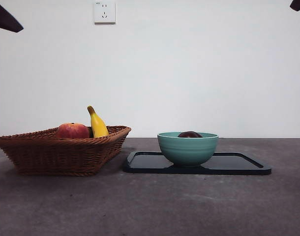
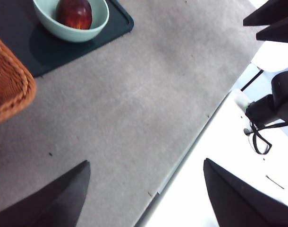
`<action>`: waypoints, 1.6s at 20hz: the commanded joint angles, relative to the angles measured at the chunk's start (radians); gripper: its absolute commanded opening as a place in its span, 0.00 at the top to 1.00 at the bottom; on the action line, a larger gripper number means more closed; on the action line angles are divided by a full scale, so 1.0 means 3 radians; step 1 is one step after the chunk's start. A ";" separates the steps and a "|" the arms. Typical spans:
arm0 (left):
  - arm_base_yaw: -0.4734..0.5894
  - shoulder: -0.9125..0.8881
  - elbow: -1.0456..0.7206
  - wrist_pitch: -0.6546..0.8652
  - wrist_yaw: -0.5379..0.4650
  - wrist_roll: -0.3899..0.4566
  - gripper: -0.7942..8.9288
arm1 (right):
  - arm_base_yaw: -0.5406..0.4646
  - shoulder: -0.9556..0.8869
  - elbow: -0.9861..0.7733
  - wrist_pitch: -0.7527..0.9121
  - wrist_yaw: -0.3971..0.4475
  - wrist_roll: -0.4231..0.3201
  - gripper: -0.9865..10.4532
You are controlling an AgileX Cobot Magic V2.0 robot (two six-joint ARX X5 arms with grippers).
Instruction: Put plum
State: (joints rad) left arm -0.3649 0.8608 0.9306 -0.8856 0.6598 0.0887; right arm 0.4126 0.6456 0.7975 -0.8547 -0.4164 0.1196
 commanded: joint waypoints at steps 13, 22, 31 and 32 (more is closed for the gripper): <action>-0.0673 0.1872 0.1423 0.0839 -0.0755 -0.0327 0.53 | 0.0023 0.0019 0.0022 0.0028 -0.0010 -0.0025 0.73; -0.0886 0.3460 0.2656 0.0964 -0.1045 -0.0141 0.53 | 0.0023 0.0019 0.0022 0.0028 -0.0009 -0.0025 0.73; -0.0937 0.4198 0.2780 0.1333 -0.1167 -0.0060 0.53 | 0.0023 0.0019 0.0022 0.0015 -0.0009 -0.0025 0.73; -0.0950 0.4243 0.2780 0.1343 -0.1250 -0.0039 0.53 | 0.0023 0.0019 0.0022 0.0015 -0.0009 -0.0025 0.73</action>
State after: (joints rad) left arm -0.6388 2.1098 1.7336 -0.4911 0.2890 0.0605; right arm 0.4126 0.6456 0.7975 -0.8558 -0.4164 0.1196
